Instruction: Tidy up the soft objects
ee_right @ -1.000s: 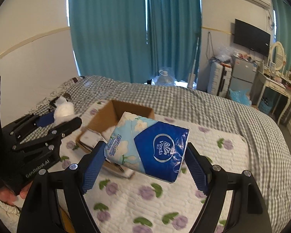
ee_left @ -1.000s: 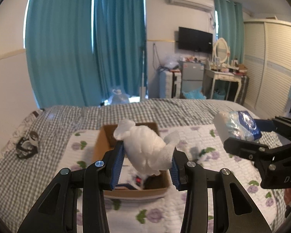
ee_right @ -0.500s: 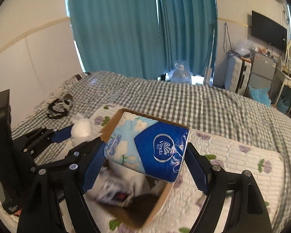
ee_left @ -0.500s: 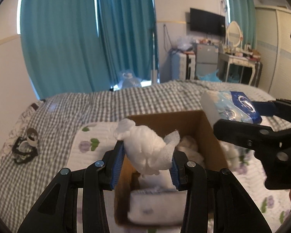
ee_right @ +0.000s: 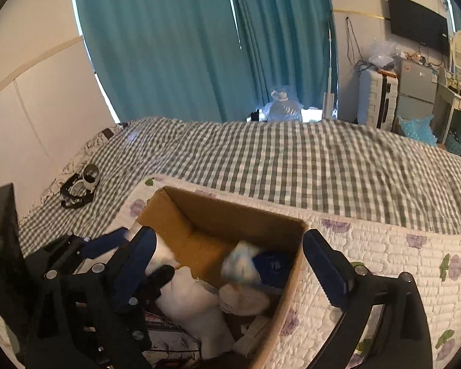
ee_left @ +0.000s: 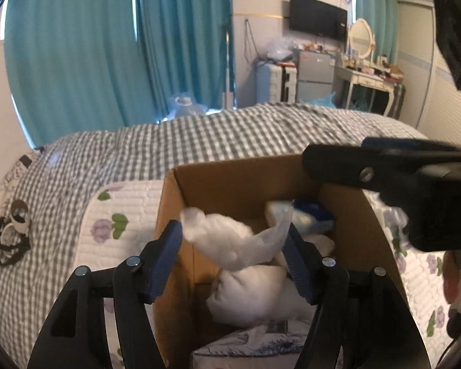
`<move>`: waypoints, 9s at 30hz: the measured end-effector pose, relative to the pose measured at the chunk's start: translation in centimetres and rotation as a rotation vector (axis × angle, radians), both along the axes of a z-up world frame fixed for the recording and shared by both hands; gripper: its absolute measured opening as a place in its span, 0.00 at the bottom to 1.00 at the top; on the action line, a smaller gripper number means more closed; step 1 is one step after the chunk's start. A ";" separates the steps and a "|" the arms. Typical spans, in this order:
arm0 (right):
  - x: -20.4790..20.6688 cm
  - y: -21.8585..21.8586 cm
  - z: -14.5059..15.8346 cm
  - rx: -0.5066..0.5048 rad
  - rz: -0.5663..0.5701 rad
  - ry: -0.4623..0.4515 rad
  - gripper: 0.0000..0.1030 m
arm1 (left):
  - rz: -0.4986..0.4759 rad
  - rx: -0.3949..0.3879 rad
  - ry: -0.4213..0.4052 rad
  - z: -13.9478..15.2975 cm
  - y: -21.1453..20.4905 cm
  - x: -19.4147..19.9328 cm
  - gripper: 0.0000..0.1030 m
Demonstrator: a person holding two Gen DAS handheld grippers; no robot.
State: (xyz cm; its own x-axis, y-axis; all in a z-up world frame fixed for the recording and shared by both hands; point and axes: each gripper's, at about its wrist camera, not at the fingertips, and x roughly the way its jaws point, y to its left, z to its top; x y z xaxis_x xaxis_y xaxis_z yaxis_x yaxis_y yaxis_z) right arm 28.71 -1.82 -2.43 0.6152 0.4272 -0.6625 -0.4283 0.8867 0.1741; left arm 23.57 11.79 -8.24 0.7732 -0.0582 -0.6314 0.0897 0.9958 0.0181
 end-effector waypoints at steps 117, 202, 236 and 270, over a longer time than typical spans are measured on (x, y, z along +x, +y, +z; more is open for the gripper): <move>-4.1 -27.5 -9.9 0.034 -0.224 0.115 0.42 | -0.033 0.015 0.096 -8.0 -21.9 2.1 0.62; -3.3 -1.1 3.7 0.040 -0.050 -0.004 0.84 | 0.026 -0.020 -0.061 6.3 1.5 -1.9 0.71; -34.3 -11.9 21.5 0.036 -0.243 -0.631 1.00 | 0.016 0.070 -0.683 20.5 -3.1 -28.2 0.87; -27.6 -11.2 5.8 0.008 -0.237 -0.367 1.00 | 0.060 -0.009 -0.417 8.4 -3.1 -22.4 0.87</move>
State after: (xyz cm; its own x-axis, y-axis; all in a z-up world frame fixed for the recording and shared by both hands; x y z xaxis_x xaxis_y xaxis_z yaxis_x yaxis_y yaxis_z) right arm 1.15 -13.02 3.41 0.8908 0.2505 -0.3791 -0.2482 0.9671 0.0559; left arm 1.14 8.68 0.17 0.9647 -0.0088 -0.2630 0.0179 0.9993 0.0322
